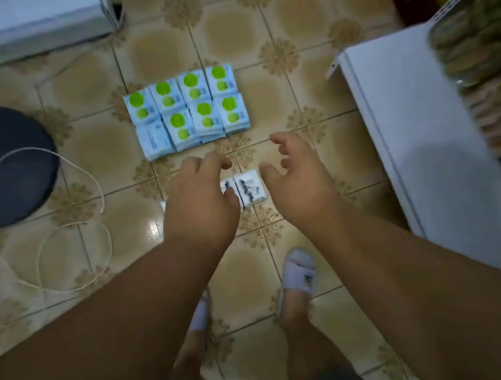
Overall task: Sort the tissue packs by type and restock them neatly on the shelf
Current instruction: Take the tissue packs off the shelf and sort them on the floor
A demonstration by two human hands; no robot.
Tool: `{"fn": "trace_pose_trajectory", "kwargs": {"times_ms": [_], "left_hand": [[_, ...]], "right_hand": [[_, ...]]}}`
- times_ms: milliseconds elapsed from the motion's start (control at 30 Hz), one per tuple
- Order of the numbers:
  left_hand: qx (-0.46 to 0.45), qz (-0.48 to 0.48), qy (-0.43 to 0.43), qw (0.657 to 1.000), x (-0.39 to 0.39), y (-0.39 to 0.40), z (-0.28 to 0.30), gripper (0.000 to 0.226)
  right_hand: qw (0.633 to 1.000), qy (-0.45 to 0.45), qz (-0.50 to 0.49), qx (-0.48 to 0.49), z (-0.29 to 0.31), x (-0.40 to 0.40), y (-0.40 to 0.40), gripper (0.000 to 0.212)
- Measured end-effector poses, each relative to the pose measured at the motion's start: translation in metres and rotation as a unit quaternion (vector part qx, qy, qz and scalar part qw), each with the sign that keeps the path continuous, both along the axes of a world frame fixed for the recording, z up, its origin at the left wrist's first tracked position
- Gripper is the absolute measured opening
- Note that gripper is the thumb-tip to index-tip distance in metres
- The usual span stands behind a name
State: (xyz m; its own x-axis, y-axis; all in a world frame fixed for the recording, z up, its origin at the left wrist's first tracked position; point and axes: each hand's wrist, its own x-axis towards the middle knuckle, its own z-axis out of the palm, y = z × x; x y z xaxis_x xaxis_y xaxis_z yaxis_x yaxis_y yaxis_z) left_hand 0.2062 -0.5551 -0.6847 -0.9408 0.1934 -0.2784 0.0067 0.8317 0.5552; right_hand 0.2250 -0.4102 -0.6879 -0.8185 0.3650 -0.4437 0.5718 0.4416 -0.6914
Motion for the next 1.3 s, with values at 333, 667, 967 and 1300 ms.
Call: {"fn": "trace_pose_trajectory", "kwargs": {"times_ms": [333, 667, 967, 1300], "left_hand": [[0.198, -0.153, 0.197, 0.948, 0.011, 0.026, 0.34, 0.033], [0.309, -0.372, 0.282, 0.829, 0.1, 0.11, 0.527, 0.033], [0.384, -0.463, 0.268, 0.753, 0.23, 0.208, 0.59, 0.032], [0.406, -0.537, 0.262, 0.692, 0.304, 0.328, 0.629, 0.031]], "right_hand": [[0.96, 0.203, -0.117, 0.154, 0.374, 0.067, 0.01, 0.047], [0.847, 0.316, -0.321, 0.283, 0.551, 0.206, 0.04, 0.039], [0.778, 0.315, -0.418, 0.349, 0.625, 0.354, 0.101, 0.035], [0.743, 0.315, -0.489, 0.332, 0.644, 0.424, 0.19, 0.036]]}}
